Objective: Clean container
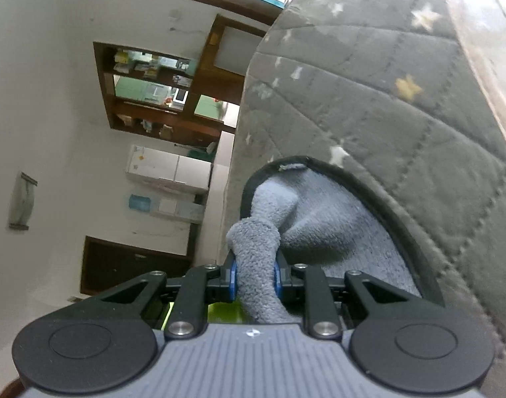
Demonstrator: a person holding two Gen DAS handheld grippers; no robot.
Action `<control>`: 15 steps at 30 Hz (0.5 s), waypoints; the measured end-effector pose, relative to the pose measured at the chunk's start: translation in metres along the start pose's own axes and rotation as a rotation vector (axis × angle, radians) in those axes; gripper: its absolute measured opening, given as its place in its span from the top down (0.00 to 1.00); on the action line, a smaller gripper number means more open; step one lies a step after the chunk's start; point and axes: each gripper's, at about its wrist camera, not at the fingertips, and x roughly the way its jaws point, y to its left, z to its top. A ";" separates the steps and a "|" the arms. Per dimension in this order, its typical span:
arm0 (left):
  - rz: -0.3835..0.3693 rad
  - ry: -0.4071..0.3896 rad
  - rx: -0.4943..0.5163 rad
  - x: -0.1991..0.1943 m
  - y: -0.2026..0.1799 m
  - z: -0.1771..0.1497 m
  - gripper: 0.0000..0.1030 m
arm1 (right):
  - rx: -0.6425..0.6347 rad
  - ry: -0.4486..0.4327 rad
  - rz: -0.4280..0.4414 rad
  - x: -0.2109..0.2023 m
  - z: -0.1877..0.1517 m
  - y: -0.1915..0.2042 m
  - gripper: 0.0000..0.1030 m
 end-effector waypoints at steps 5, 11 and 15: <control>-0.006 -0.010 0.006 -0.001 0.001 -0.003 0.00 | -0.002 -0.006 -0.014 -0.011 -0.010 -0.004 0.81; -0.007 -0.017 0.010 -0.007 0.000 -0.007 0.00 | 0.014 -0.015 -0.005 -0.022 -0.022 -0.007 0.81; -0.007 -0.018 0.008 -0.008 0.003 -0.009 0.00 | 0.006 -0.017 0.017 -0.028 -0.025 -0.001 0.81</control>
